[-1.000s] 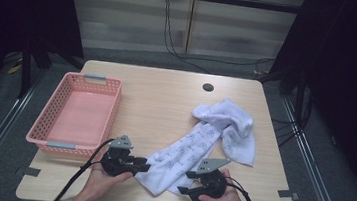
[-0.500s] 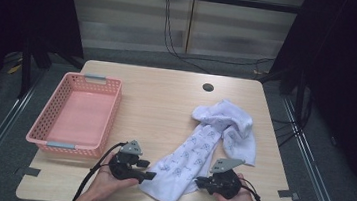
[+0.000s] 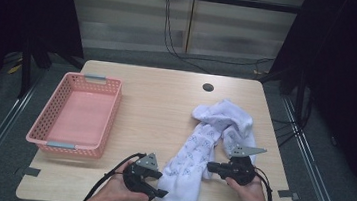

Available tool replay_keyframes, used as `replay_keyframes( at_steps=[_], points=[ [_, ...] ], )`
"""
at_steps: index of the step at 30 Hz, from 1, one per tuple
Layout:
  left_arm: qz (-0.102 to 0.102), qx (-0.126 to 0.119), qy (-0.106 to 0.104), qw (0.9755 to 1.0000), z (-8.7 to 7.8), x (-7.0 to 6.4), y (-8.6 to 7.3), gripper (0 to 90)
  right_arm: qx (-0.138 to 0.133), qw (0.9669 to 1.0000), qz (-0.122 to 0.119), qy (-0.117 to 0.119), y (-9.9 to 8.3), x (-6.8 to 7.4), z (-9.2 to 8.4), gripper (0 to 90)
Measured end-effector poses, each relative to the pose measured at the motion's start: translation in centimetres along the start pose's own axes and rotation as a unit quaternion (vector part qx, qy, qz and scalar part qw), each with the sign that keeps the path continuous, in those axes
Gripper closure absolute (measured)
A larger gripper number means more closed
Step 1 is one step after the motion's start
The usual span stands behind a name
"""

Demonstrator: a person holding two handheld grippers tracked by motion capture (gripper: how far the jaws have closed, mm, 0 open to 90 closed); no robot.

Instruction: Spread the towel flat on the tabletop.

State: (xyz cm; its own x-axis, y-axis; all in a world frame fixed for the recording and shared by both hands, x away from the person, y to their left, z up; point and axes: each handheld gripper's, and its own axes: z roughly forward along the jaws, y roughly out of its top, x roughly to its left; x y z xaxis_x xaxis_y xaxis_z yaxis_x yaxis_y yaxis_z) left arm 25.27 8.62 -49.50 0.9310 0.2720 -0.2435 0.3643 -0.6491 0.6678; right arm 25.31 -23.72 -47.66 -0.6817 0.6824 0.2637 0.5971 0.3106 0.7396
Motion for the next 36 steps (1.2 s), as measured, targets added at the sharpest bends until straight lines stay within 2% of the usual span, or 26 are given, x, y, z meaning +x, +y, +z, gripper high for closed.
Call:
replay_keyframes(
  at_steps=[2,3,4,5,6,7,8,10,12,15,16,17,18,19,20,21,22,23,26,27,28,30,31,33,34,36],
  points=[
    [0.008,-0.012,0.007,0.9999,0.6,-0.5,0.2,33.4,-0.002,1.0,0.002,0.001,0.1,-0.1,0.0,86.3],
    [0.026,-0.006,0.017,0.9995,0.8,-1.0,0.4,39.8,-0.006,1.0,0.004,0.0,0.3,-0.2,-0.1,86.3],
    [0.059,0.006,0.043,0.9973,1.1,-1.7,0.6,48.3,-0.007,1.0,0.005,0.0,0.3,-0.2,-0.1,86.3],
    [0.059,0.006,0.043,0.9973,1.1,-1.7,0.6,55.9,-0.007,1.0,0.005,0.0,0.3,-0.2,-0.1,86.3],
    [0.077,0.016,0.047,0.9958,1.1,-1.8,0.8,66.8,-0.013,0.9999,0.006,-0.001,0.5,-0.4,-0.4,86.3],
    [0.075,0.016,0.039,0.9963,1.2,-2.0,0.9,66.8,-0.013,0.9999,0.006,-0.001,0.5,-0.4,-0.4,86.3],
    [0.071,0.015,0.028,0.997,1.3,-2.1,0.9,85.3,-0.021,0.9998,0.007,-0.003,0.6,-0.7,-0.8,86.3],
    [0.067,0.016,0.026,0.9973,1.3,-2.0,1.1,87.3,-0.023,0.9997,0.009,-0.004,0.6,-0.8,-1.0,86.3],
    [0.03,-0.022,0.003,0.9993,0.6,-1.3,1.2,87.5,-0.026,0.9996,0.013,-0.007,0.5,-1.0,-1.4,86.3],
    [-0.012,-0.083,-0.004,0.9965,-1.7,-0.1,1.4,87.7,-0.03,0.9993,0.016,-0.016,0.4,-1.5,-2.0,86.3],
    [-0.023,-0.103,0.003,0.9944,-2.7,0.4,1.2,87.7,-0.034,0.999,0.018,-0.021,0.3,-1.8,-2.4,86.3],
    [-0.026,-0.109,0.017,0.9935,-3.2,0.6,1.0,87.8,-0.036,0.9986,0.027,-0.027,0.1,-2.2,-2.9,86.3],
    [-0.048,-0.122,0.037,0.9907,-4.5,1.4,0.2,87.9,-0.039,0.9977,0.037,-0.042,-0.3,-3.0,-3.9,86.3],
    [-0.063,-0.125,0.05,0.989,-5.0,1.8,-0.3,87.9,-0.04,0.9969,0.045,-0.051,-0.6,-3.5,-4.5,86.4],
    [-0.063,-0.125,0.05,0.989,-5.0,1.8,-0.3,87.9,-0.04,0.9969,0.045,-0.051,-0.6,-3.5,-4.5,86.4],
    [-0.068,-0.118,0.063,0.9887,-5.4,2.1,-0.7,87.9,-0.04,0.9944,0.052,-0.083,-1.4,-4.4,-5.8,86.4],
    [-0.075,-0.098,0.076,0.9894,-5.5,2.5,-1.6,87.8,-0.033,0.9937,0.055,-0.092,-1.9,-4.8,-6.3,86.3],
    [-0.075,-0.098,0.076,0.9894,-5.5,2.5,-1.6,87.7,-0.033,0.9937,0.055,-0.092,-1.9,-4.8,-6.3,86.3],
    [-0.079,-0.061,0.071,0.9925,-4.8,2.6,-2.5,86.6,-0.012,0.9923,0.072,-0.1,-3.6,-5.7,-7.0,84.4],
    [-0.079,-0.061,0.069,0.9926,-4.7,2.6,-2.5,84.2,-0.004,0.9924,0.075,-0.098,-4.0,-5.8,-7.0,77.0],
    [-0.076,-0.061,0.069,0.9928,-4.7,2.5,-2.5,79.9,-0.001,0.9923,0.063,-0.106,-4.3,-5.5,-7.2,67.0],
    [-0.073,-0.079,0.058,0.9925,-4.9,2.3,-2.2,76.1,-0.01,0.9927,0.061,-0.104,-4.3,-5.3,-7.5,65.6],
    [-0.066,-0.093,0.048,0.9923,-4.9,2.0,-1.8,69.0,-0.032,0.9933,0.061,-0.093,-4.3,-4.9,-8.2,59.9],
    [-0.06,-0.096,0.044,0.9925,-4.8,1.8,-1.6,66.0,-0.036,0.9937,0.061,-0.086,-4.3,-5.0,-8.3,59.4],
    [-0.054,-0.091,0.047,0.9932,-4.4,1.8,-1.3,56.3,-0.024,0.9945,0.057,-0.084,-4.5,-5.0,-7.8,54.6],
    [-0.051,-0.079,0.05,0.9943,-3.6,1.9,-0.9,54.1,-0.017,0.995,0.059,-0.079,-4.5,-5.0,-7.5,52.6]
  ],
)
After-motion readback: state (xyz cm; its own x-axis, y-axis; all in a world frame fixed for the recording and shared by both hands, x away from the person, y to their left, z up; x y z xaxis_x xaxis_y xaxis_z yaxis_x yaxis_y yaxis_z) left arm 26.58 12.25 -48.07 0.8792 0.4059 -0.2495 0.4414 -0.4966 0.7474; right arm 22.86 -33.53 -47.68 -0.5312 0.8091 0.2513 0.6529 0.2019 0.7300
